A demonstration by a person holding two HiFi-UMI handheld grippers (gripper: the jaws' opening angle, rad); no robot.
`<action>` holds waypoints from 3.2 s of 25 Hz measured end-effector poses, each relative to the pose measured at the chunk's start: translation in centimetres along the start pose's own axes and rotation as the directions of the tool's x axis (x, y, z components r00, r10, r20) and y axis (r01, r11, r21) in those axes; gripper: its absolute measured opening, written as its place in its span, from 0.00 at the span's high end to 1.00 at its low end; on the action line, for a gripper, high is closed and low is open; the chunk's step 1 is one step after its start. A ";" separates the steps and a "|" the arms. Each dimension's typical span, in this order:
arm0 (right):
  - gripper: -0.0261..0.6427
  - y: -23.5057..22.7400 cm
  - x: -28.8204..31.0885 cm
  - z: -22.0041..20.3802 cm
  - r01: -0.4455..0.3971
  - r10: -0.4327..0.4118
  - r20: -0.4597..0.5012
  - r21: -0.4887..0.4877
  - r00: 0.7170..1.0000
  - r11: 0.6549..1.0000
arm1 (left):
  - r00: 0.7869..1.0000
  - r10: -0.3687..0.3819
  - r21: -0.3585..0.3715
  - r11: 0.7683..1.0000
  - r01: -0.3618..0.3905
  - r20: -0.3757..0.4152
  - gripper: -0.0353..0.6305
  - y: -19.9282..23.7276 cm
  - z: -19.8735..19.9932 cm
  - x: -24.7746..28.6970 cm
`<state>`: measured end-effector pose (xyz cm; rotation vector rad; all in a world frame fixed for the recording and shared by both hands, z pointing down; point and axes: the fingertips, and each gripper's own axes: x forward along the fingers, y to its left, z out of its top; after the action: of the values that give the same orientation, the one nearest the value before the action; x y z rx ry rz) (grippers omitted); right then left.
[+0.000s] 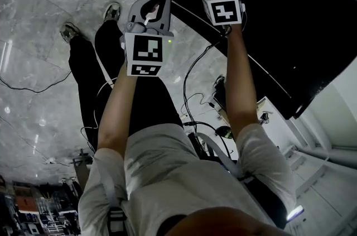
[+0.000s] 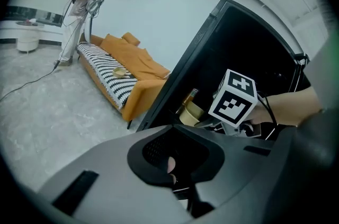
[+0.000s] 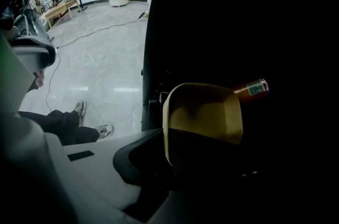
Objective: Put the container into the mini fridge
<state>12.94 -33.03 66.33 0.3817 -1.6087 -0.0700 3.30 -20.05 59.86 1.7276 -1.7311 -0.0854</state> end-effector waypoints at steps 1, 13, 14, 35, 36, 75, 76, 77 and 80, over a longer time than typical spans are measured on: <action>0.89 -0.2 0.0 0.1 0.004 -0.004 0.002 0.000 1.000 1.000 | 1.000 0.001 0.000 1.000 -0.001 -0.001 0.93 0.0 0.0 -0.1; 0.89 -2.7 1.4 0.6 0.049 -0.050 0.025 0.023 0.998 0.999 | 1.000 -0.001 0.027 1.000 0.002 -0.021 0.93 -0.4 -0.5 0.5; 0.89 -2.8 1.4 0.8 0.052 -0.053 0.030 0.028 0.998 0.998 | 1.000 0.003 0.033 0.999 -0.002 -0.023 0.93 -0.3 -0.5 0.5; 0.79 -4.6 -6.6 -0.8 0.061 -0.160 0.271 0.341 0.949 0.938 | 0.994 0.017 0.171 0.985 0.002 -0.107 0.93 -5.5 4.6 -5.1; 0.83 -4.0 -7.5 -0.6 0.043 -0.162 0.298 0.370 0.941 0.928 | 0.994 0.016 0.177 0.984 0.003 -0.107 0.93 -5.6 5.0 -5.5; 0.91 16.5 -54.0 -3.2 -0.031 -0.655 0.589 0.754 0.473 0.656 | 0.946 -0.323 0.492 0.828 0.268 0.030 0.93 -17.8 19.4 -32.4; 0.91 16.6 -54.3 -3.5 -0.020 -0.661 0.584 0.756 0.472 0.654 | 0.943 -0.332 0.496 0.824 0.274 0.030 0.93 -18.2 19.4 -32.7; 0.91 16.6 -54.6 -3.8 -0.016 -0.664 0.579 0.759 0.472 0.650 | 0.940 -0.340 0.499 0.820 0.280 0.031 0.93 -18.7 19.4 -32.9; 0.91 16.4 -55.1 -4.6 -0.027 -0.673 0.574 0.770 0.467 0.637 | 0.932 -0.361 0.502 0.813 0.297 0.034 0.93 -20.2 19.1 -33.4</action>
<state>15.55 -1.06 18.42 1.5154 -2.4850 0.0574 7.40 0.04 21.52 2.4413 -1.6099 0.1039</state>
